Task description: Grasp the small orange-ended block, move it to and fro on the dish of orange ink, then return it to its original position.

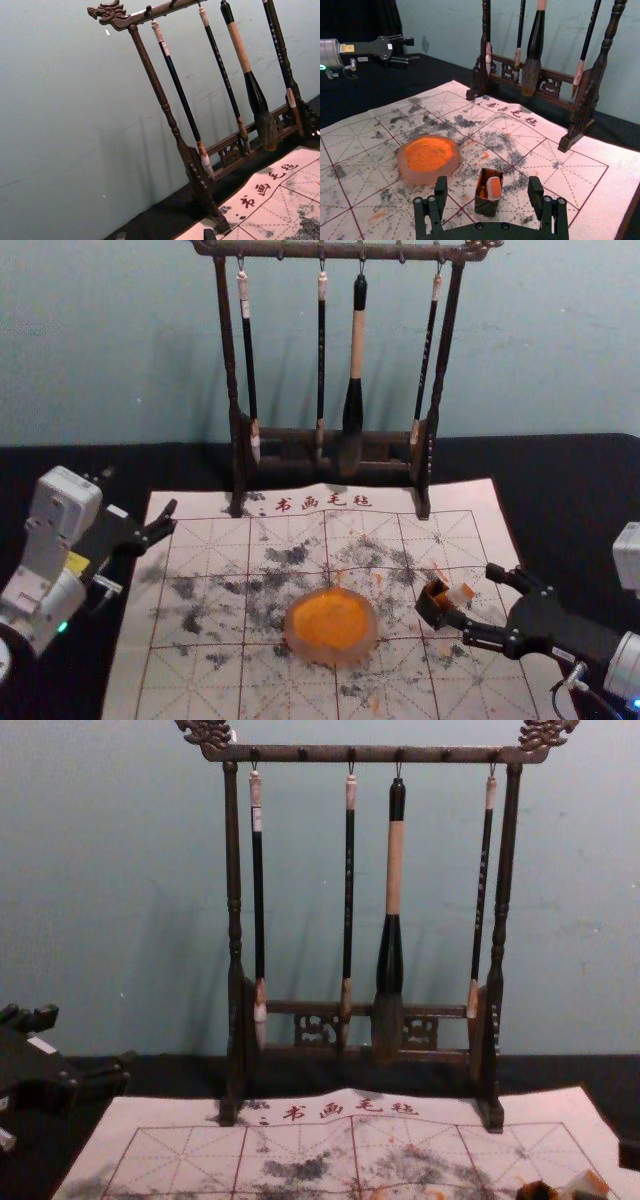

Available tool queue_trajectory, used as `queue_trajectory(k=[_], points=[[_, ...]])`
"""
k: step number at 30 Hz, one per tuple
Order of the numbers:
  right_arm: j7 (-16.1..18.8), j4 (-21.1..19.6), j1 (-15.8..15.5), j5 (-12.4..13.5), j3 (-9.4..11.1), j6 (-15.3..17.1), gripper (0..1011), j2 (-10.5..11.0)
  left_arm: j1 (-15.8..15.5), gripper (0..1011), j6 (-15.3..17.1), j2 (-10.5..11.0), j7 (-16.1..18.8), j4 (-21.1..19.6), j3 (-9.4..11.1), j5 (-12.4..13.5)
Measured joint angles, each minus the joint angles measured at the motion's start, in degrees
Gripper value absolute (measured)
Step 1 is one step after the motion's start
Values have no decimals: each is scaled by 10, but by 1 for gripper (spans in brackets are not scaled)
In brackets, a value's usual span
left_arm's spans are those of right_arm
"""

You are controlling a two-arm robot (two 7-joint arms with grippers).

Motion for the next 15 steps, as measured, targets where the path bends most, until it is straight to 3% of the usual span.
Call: queue_trajectory(k=[15], points=[[13,34,22,-12,-2,14,1000,-24,0,1001,0,0,0,0,0,0]])
